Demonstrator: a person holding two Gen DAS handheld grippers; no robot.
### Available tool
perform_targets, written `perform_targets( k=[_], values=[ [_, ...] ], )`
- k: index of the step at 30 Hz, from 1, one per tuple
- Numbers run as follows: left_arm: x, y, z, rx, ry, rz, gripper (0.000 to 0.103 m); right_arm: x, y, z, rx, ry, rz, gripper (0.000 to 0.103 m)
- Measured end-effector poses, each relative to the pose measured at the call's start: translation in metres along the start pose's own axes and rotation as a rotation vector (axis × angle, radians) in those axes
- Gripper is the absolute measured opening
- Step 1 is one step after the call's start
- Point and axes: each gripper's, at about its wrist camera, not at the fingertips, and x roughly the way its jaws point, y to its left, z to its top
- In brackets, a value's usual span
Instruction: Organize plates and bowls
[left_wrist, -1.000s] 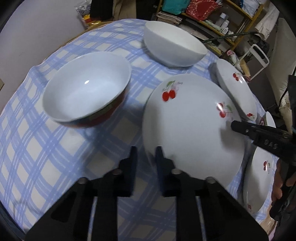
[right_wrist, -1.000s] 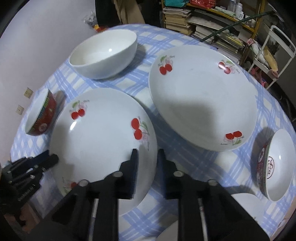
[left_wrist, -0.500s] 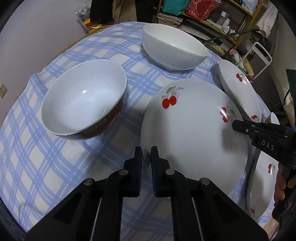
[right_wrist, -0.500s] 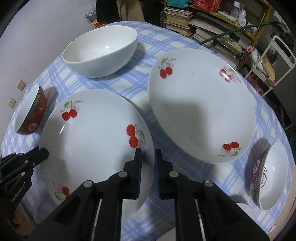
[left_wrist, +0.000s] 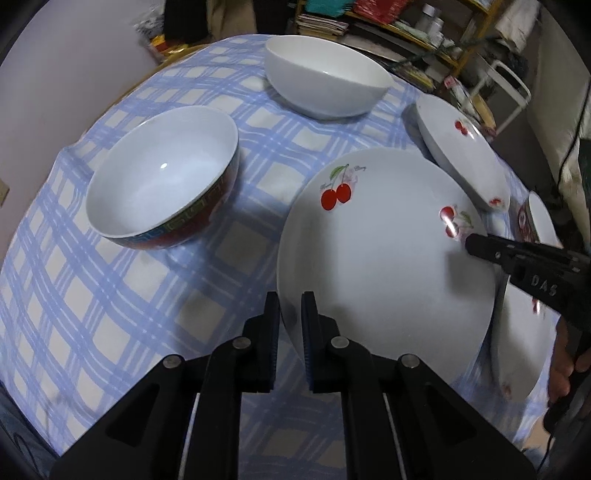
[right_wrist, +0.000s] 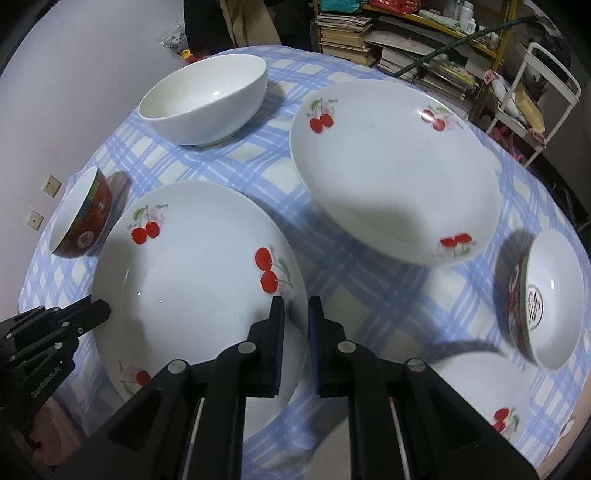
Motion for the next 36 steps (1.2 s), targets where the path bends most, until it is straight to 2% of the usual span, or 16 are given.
perform_targets(
  k=[6,14,18,22,25,29,36],
  values=[
    [-0.008,0.0,-0.012,0.026,0.006,0.043,0.01,0.0,0.002,-0.017,0.039,0.015,0.041,0.014],
    [-0.014,0.004,-0.033,0.056,0.035,0.08,0.01,-0.005,0.014,-0.039,0.035,0.023,0.055,0.014],
    [-0.014,0.005,-0.043,0.065,0.037,0.088,0.01,-0.009,0.022,-0.047,0.024,0.02,0.033,0.014],
    [-0.017,0.009,-0.049,0.05,0.049,0.064,0.01,-0.012,0.025,-0.054,0.019,0.024,0.021,0.014],
    [-0.016,0.008,-0.052,0.082,0.051,0.07,0.01,-0.013,0.029,-0.063,0.001,0.029,0.003,0.014],
    [-0.019,0.008,-0.055,0.094,0.045,0.064,0.01,-0.007,0.036,-0.075,-0.059,0.044,-0.054,0.015],
    [-0.018,0.006,-0.056,0.094,0.038,0.09,0.01,-0.008,0.036,-0.078,-0.048,0.032,-0.052,0.014]
  ],
)
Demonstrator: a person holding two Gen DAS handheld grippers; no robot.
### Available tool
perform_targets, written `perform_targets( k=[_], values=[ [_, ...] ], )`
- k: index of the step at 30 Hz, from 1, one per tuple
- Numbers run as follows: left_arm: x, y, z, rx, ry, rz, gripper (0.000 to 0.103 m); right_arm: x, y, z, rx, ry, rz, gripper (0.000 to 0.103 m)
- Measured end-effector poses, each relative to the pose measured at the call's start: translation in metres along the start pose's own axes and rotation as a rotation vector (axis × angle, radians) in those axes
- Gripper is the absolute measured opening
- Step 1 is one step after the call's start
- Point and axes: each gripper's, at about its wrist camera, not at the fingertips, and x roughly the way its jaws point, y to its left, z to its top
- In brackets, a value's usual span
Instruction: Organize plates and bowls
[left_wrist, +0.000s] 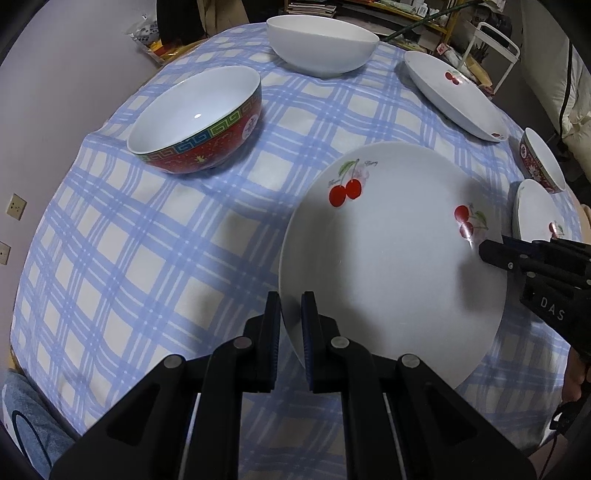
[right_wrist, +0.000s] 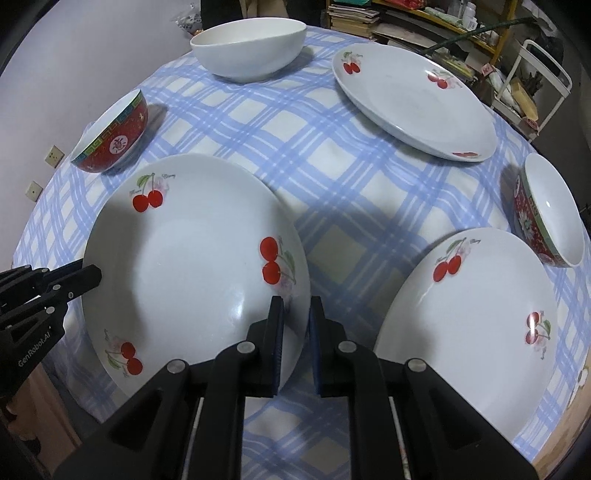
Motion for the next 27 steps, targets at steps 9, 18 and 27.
perform_targets(
  k=[9,18,27],
  values=[
    [-0.009,-0.003,0.001,0.034,-0.021,0.083,0.014,-0.003,0.002,0.001,0.003,-0.006,0.003,0.014],
    [-0.035,-0.011,0.015,0.01,-0.058,0.059,0.014,-0.037,-0.027,0.0,0.061,-0.082,0.037,0.015],
    [-0.058,-0.065,0.028,0.09,-0.106,-0.008,0.02,-0.074,-0.08,-0.009,0.168,-0.137,0.01,0.042]
  ],
)
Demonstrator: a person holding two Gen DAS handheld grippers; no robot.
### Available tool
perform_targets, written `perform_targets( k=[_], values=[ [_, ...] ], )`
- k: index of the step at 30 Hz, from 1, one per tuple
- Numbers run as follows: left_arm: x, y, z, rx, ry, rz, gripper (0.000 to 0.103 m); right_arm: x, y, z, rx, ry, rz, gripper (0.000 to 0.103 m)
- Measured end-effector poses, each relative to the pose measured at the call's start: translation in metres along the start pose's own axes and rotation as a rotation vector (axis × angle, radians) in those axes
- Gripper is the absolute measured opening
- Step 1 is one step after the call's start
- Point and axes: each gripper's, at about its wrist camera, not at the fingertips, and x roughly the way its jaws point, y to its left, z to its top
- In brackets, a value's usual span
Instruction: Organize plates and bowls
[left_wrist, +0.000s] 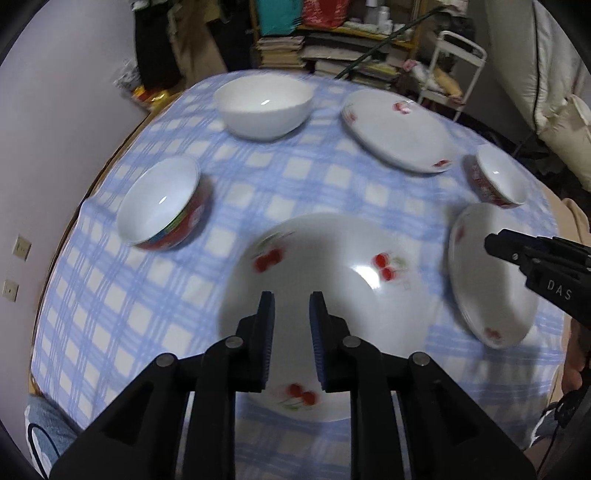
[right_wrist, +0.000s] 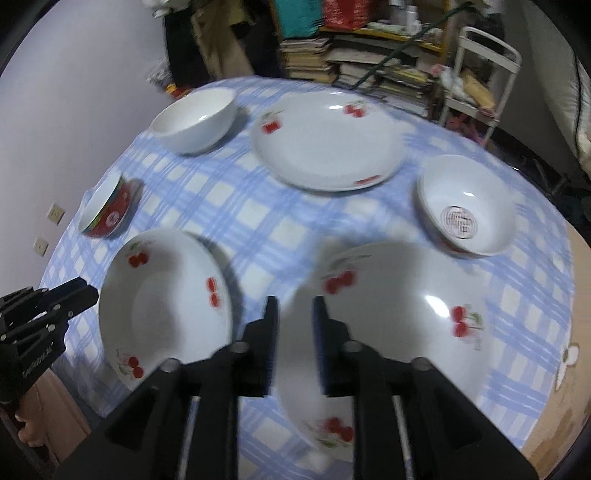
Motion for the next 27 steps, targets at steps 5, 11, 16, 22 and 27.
perform_targets(
  k=[5,11,16,22,27],
  values=[
    [0.001,-0.038,0.017,0.038,-0.002,-0.018,0.025,-0.013,-0.037,-0.006,0.082,-0.035,-0.053,0.063],
    [-0.001,-0.076,0.03,0.075,-0.029,-0.026,0.064,-0.012,-0.081,-0.027,0.22,-0.02,-0.044,0.07],
    [0.001,-0.104,0.038,0.145,-0.084,0.047,0.086,-0.013,-0.11,-0.041,0.313,-0.029,-0.053,0.076],
    [0.024,-0.129,0.043,0.232,-0.04,0.067,0.088,-0.013,-0.13,-0.051,0.375,-0.039,-0.066,0.087],
    [0.046,-0.137,0.044,0.235,0.028,0.017,0.088,-0.009,-0.14,-0.058,0.401,-0.02,-0.073,0.087]
  ],
)
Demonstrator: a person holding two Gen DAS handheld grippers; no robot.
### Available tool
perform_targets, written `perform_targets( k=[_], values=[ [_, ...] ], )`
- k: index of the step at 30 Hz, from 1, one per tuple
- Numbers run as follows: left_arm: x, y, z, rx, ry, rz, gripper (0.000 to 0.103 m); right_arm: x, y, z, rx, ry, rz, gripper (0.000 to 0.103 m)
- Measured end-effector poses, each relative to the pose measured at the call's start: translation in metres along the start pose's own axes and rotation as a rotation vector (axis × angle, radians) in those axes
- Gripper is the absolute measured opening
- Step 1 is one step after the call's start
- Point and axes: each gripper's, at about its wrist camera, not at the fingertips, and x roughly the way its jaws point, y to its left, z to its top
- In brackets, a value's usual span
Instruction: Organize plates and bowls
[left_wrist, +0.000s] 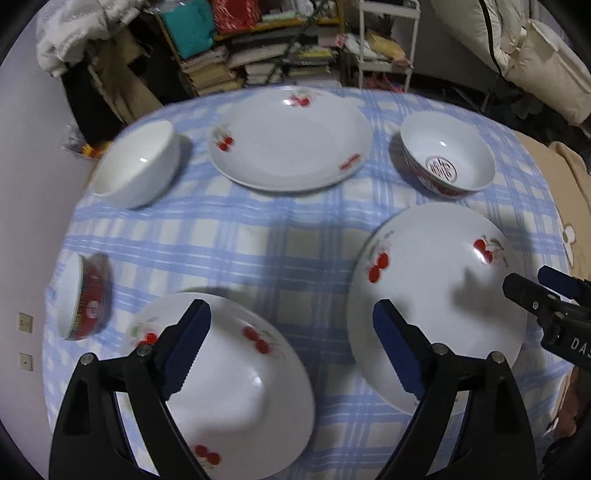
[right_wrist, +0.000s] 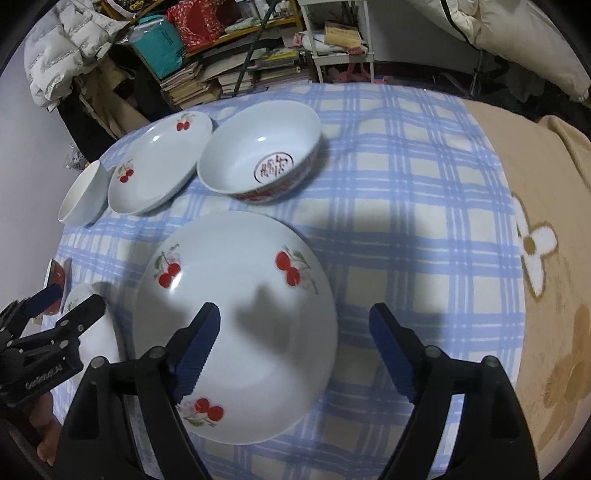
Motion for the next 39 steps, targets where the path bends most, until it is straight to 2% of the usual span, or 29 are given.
perform_targets(
  k=[7,14,16,17,19,20,22,25,26,28,31,36,39],
  values=[
    [0.02,-0.011,0.0,0.028,0.053,-0.008,0.088,0.008,-0.014,-0.006,0.021,0.025,-0.037,0.087],
    [0.025,-0.018,0.0,0.061,0.053,-0.032,0.087,0.019,-0.023,-0.006,0.042,0.052,-0.028,0.087],
    [0.028,-0.021,0.001,0.073,0.059,-0.042,0.078,0.021,-0.024,-0.007,0.042,0.056,-0.025,0.08],
    [0.03,-0.023,0.002,0.078,0.066,-0.049,0.075,0.022,-0.024,-0.007,0.044,0.058,-0.023,0.079],
    [0.033,-0.024,0.003,0.073,0.083,-0.073,0.061,0.023,-0.024,-0.007,0.045,0.055,-0.021,0.077],
    [0.035,-0.024,0.003,0.067,0.09,-0.08,0.057,0.023,-0.025,-0.007,0.044,0.053,-0.021,0.077],
    [0.039,-0.024,0.005,0.051,0.103,-0.097,0.043,0.022,-0.025,-0.007,0.037,0.043,-0.021,0.065],
    [0.045,-0.023,0.007,0.034,0.119,-0.113,0.027,0.023,-0.025,-0.007,0.036,0.043,-0.009,0.054],
    [0.048,-0.023,0.007,0.028,0.126,-0.119,0.025,0.024,-0.025,-0.007,0.038,0.042,-0.003,0.051],
    [0.05,-0.023,0.008,0.017,0.135,-0.153,0.016,0.024,-0.027,-0.007,0.044,0.041,0.011,0.033],
    [0.051,-0.026,0.009,0.018,0.134,-0.163,0.013,0.026,-0.029,-0.007,0.057,0.05,0.053,0.022],
    [0.054,-0.023,0.008,-0.011,0.128,-0.182,0.013,0.032,-0.022,-0.008,0.042,0.064,0.079,0.019],
    [0.056,-0.023,0.008,-0.009,0.125,-0.176,0.013,0.033,-0.018,-0.008,0.025,0.057,0.055,0.019]
  ],
)
